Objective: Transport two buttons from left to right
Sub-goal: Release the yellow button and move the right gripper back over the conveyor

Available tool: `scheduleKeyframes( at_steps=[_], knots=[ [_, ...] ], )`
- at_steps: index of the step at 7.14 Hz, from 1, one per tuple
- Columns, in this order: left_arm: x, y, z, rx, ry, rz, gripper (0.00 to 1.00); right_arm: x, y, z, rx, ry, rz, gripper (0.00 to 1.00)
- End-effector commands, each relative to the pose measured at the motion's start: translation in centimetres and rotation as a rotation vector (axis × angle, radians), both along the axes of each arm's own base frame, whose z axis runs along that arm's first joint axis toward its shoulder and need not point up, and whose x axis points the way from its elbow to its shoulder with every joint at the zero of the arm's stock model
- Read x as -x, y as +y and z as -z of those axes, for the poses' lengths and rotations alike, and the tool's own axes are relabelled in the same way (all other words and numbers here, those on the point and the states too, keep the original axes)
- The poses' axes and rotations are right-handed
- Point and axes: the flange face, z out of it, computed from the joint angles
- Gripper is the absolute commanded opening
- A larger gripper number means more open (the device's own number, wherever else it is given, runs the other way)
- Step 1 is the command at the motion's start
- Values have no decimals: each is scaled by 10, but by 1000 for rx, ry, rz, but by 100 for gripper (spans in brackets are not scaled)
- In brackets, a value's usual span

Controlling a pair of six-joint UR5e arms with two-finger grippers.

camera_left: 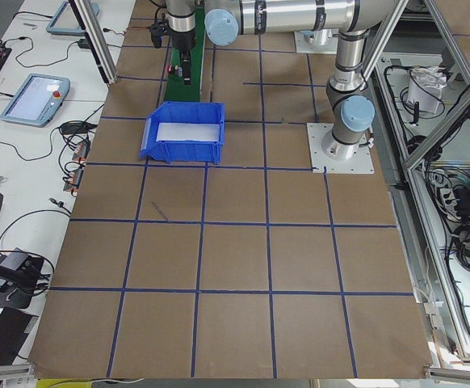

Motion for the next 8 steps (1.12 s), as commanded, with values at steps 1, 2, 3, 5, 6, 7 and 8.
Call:
scheduleKeyframes(
  at_steps=[1,2,3,5,6,7,8],
  knots=[
    [1,3,3,-6,1,1,100,-52,-11,-47,68,-5,-71,75],
    [2,2,7,-12,4,1,100,-99,-22,-63,88,5,-126,75],
    [2,1,7,-12,6,3,100,-156,-36,-73,105,15,-177,74],
    [2,3,6,-10,6,3,100,-222,-46,-85,131,19,-187,69],
    [3,3,6,-12,8,5,100,-270,-46,-91,140,-2,-167,69],
    [3,3,6,-12,8,5,100,-329,-47,-81,127,-8,-99,69],
    [3,3,6,-12,8,5,100,-360,-46,-76,127,-9,-31,70]
  ],
)
